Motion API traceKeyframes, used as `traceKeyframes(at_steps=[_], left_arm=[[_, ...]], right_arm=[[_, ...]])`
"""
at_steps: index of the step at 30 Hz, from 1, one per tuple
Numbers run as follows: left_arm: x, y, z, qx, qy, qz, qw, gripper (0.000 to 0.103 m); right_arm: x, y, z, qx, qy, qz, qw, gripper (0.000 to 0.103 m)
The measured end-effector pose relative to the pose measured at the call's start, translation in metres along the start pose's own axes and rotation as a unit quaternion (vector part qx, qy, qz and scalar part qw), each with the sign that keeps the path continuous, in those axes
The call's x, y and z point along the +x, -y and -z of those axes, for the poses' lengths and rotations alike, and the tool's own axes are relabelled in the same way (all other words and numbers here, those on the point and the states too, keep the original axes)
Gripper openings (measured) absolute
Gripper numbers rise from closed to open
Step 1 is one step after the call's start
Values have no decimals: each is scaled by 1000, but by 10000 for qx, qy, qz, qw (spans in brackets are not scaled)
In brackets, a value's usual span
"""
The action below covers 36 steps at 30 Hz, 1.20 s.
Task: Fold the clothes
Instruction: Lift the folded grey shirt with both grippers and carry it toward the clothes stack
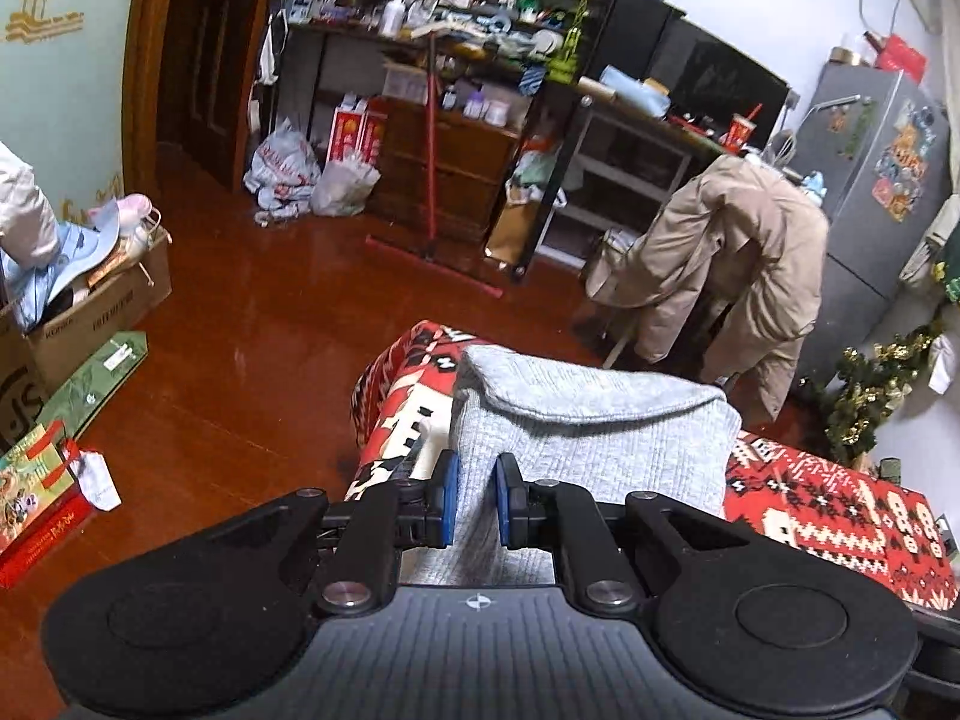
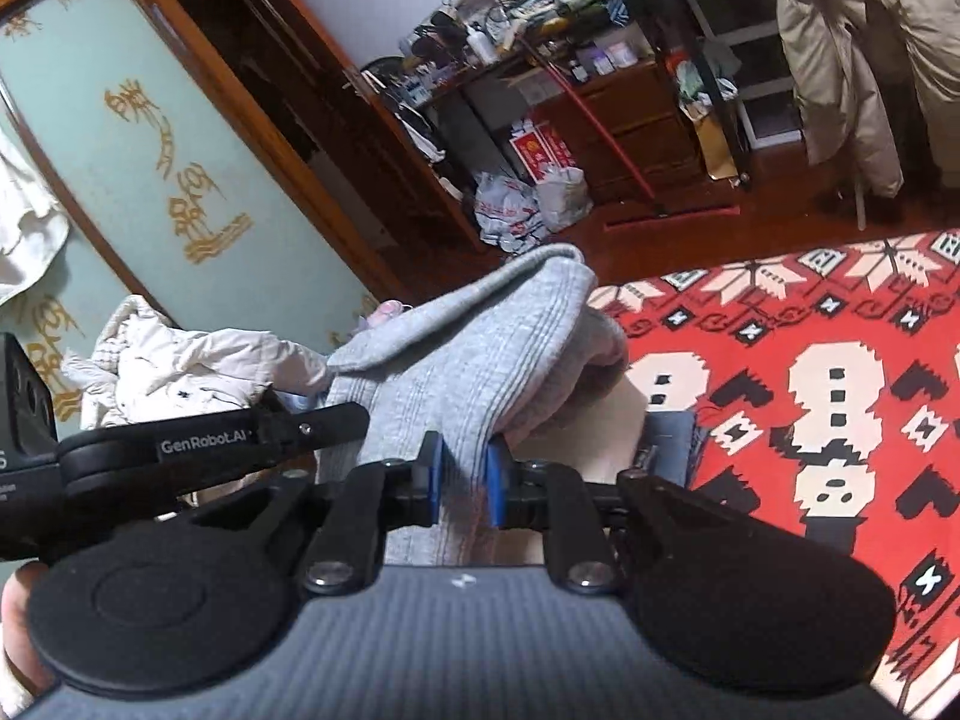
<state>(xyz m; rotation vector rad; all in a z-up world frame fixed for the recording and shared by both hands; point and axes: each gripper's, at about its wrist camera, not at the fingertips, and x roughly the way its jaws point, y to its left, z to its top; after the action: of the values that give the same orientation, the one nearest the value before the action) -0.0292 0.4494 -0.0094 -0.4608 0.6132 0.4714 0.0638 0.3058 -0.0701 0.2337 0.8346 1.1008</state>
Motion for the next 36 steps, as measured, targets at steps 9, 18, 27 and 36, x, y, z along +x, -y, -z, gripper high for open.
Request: traceKeyframes(at_steps=[9, 18, 27, 36], left_arm=[[24, -2, 1, 48, -241, -126, 9996, 15], [-5, -28, -19, -272, -114, 339, 9990, 48], [47, -50, -44, -957, -729, 726, 9901, 50], [60, -35, -44, -803, -774, 736, 9910, 17]], right_arm=[[43, 43, -2, 176, -105, -82, 9998, 21], [29, 92, -24, 1145, 192, -362, 9926, 56], [79, 143, -63, 2335, -383, -522, 9702, 72], [98, 129, -77, 1884, -315, -698, 9791, 18]])
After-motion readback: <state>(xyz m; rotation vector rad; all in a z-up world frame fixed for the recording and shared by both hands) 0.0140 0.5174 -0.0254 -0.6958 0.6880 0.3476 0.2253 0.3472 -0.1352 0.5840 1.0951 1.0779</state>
